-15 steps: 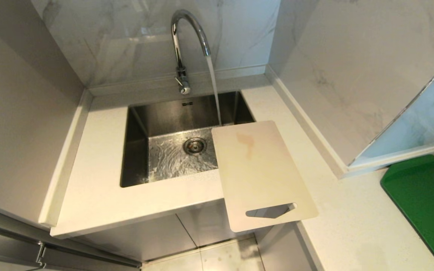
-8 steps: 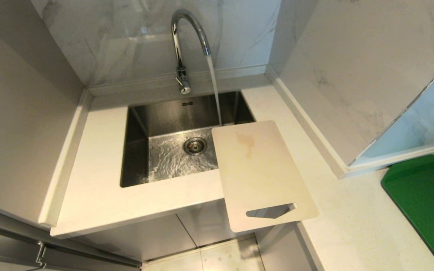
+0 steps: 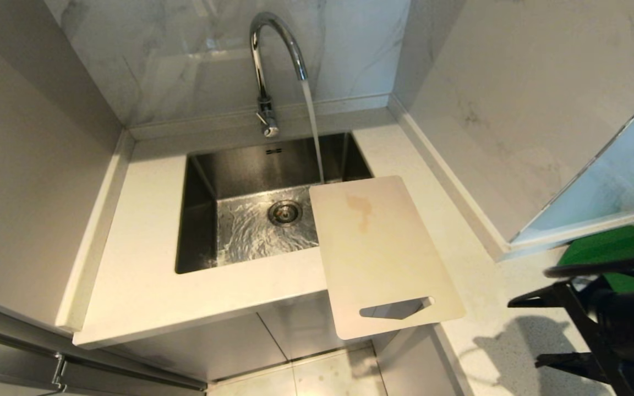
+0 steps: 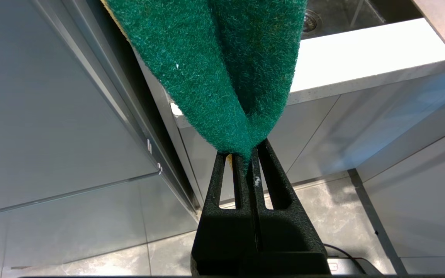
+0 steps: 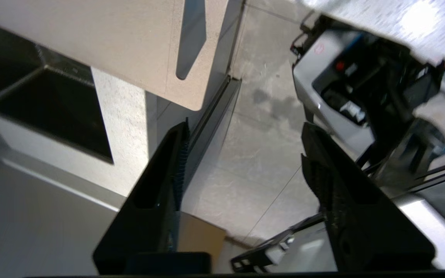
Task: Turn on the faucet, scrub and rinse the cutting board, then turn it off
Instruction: Pick up the cutting board
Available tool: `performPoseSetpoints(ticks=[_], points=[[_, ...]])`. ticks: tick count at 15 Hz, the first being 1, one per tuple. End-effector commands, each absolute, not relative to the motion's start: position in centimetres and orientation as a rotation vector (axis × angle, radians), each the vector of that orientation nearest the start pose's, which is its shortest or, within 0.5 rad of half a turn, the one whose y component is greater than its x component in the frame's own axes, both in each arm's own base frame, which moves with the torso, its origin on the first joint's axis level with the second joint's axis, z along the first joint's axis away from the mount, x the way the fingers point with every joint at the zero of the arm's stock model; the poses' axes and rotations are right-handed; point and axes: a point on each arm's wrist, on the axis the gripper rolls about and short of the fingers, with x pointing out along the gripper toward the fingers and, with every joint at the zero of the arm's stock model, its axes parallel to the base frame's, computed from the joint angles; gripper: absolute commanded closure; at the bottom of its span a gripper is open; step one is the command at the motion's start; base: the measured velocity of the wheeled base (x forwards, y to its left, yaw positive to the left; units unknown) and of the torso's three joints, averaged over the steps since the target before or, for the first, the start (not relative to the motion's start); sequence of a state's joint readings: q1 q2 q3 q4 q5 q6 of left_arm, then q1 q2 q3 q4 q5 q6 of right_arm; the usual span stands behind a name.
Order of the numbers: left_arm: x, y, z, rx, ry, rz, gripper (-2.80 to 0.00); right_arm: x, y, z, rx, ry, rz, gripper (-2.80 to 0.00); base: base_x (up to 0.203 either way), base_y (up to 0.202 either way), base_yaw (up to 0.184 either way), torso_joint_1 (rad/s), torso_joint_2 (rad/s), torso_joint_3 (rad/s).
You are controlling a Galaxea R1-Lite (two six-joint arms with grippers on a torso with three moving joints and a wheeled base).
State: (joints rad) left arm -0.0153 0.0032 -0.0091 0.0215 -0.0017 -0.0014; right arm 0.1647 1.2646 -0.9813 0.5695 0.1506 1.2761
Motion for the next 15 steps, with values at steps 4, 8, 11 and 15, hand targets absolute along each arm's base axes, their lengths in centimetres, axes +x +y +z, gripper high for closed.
performPoseSetpoints(ticks=[4,8,11,15], points=[[-2.3,0.0,7.6,-0.001,0.017,-0.017,0.0,24.1,8.9,19.0,1.2,1.11,-0.491,-2.8,0.0,0.0,0.0,0.0,0.0,0.0],[-2.3,0.0,7.6,-0.001,0.017,-0.017,0.0,25.6,9.9,17.8,1.198,1.119,-0.499,-2.8,0.0,0.0,0.0,0.0,0.0,0.0],[-2.3,0.0,7.6,-0.001,0.017,-0.017,0.0,26.9,10.4,16.1,1.179,1.14,-0.533,-2.8,0.0,0.0,0.0,0.0,0.0,0.0],[-2.3,0.0,7.6,-0.001,0.017,-0.017,0.0,27.7,10.7,14.3,1.154,1.171,-0.578,-2.8,0.0,0.0,0.0,0.0,0.0,0.0]])
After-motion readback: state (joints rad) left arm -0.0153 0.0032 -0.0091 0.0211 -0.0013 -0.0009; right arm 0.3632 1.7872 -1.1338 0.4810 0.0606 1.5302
